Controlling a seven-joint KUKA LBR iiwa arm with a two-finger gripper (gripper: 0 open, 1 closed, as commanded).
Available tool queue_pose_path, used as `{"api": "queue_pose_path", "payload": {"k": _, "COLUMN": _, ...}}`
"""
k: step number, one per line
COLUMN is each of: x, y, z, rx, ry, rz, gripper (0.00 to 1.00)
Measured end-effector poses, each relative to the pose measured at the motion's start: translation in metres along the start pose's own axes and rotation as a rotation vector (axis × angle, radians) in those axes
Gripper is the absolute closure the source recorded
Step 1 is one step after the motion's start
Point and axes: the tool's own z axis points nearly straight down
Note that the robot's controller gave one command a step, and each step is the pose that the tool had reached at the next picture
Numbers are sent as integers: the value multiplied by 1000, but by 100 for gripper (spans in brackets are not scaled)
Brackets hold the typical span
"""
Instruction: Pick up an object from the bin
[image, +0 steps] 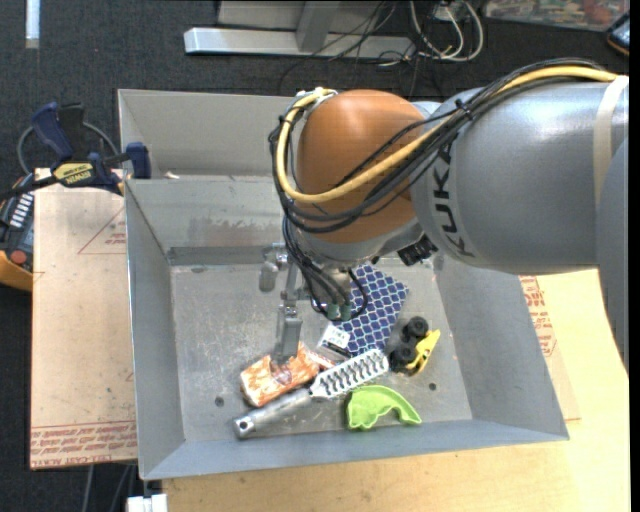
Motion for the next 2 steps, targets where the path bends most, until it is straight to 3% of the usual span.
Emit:
{"api": "queue_pose_path", "payload": {"k": 1, "x": -2, "y": -1, "z": -5, "rx": -1, "ry": -8, "rz": 5, "gripper": 0}}
{"api": "queue_pose_path", "payload": {"k": 2, "x": 14, "y": -33, "z": 76, "rx": -1, "ry": -6, "rz": -224, "gripper": 0}}
